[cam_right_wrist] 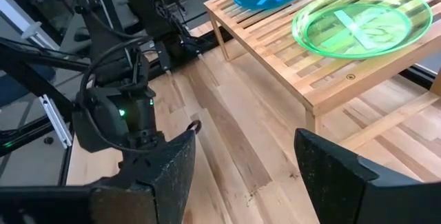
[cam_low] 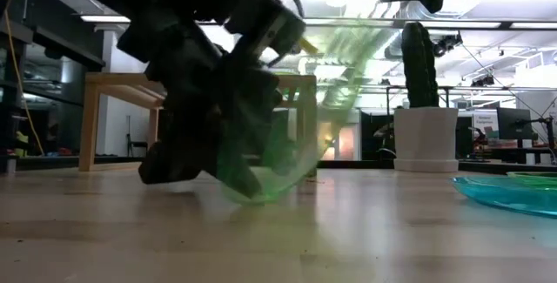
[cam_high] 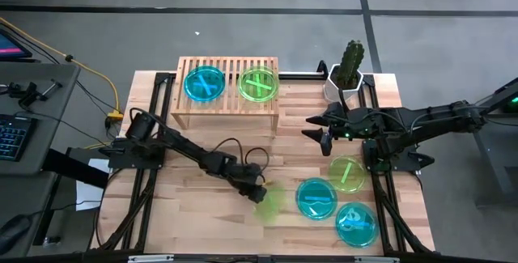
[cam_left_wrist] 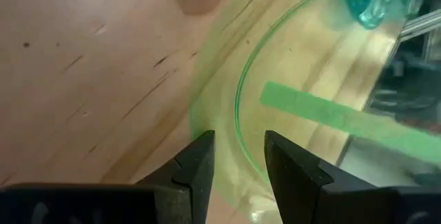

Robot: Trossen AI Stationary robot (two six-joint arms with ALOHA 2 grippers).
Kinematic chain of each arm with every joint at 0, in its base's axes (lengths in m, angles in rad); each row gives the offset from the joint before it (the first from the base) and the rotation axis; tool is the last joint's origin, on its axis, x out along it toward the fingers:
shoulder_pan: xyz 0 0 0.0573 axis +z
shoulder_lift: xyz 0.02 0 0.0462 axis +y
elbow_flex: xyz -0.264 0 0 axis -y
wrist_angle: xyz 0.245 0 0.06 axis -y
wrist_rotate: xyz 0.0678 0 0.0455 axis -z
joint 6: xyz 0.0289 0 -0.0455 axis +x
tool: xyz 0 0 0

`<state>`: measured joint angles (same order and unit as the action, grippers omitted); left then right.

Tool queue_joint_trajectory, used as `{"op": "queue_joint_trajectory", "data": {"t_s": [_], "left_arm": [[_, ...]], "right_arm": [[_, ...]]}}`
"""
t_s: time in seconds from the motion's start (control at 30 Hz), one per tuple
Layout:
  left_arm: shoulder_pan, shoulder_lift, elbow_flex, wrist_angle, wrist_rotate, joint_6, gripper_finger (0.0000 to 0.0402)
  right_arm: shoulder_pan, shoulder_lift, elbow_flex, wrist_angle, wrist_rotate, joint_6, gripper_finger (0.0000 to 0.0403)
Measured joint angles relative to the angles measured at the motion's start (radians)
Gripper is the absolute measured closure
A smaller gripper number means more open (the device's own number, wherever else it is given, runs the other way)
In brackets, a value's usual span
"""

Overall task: Place and stack plates onto a shelf
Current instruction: Stack the green plate on top of the green plate on the shelf

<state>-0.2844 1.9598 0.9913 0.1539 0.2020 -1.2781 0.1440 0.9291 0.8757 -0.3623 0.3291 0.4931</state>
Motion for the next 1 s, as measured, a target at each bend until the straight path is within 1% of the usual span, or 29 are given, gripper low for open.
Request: {"op": "queue_joint_trajectory", "data": {"t_s": [0.33,0.43,0.53,0.67,0.73,0.8,0.87,1.0], "left_arm": [[0.033,0.004,0.049,0.007,0.007,0.052,0.0281],[0.05,-0.004,0.049,0.024,0.044,0.054,0.0281],[0.071,-0.027,0.05,0.032,0.085,0.101,0.0281],[0.104,-0.088,0.05,-0.033,0.074,0.189,0.0281],[0.116,-0.118,0.049,-0.107,0.05,0.225,0.0281],[0.121,-0.117,0.051,-0.151,0.008,0.251,0.0281],[0.12,-0.111,0.047,-0.223,-0.005,0.26,0.0281],[0.108,-0.058,0.048,-0.221,-0.005,0.229,0.0281]], "right_arm": [[0.0,0.0,0.0,0.0,-0.004,-0.003,0.0172],[0.0,0.0,0.0,0.0,-0.004,-0.001,0.0172],[0.0,0.0,0.0,0.0,-0.004,-0.001,0.0172],[0.0,0.0,0.0,-0.002,-0.004,-0.001,0.0172],[0.0,0.0,0.0,0.0,-0.004,-0.001,0.0172],[0.0,0.001,0.0,-0.001,-0.004,-0.001,0.0172],[0.0,0.0,0.0,0.0,-0.004,-0.001,0.0172],[0.0,0.001,0.0,0.0,-0.004,-0.001,0.0172]]}}
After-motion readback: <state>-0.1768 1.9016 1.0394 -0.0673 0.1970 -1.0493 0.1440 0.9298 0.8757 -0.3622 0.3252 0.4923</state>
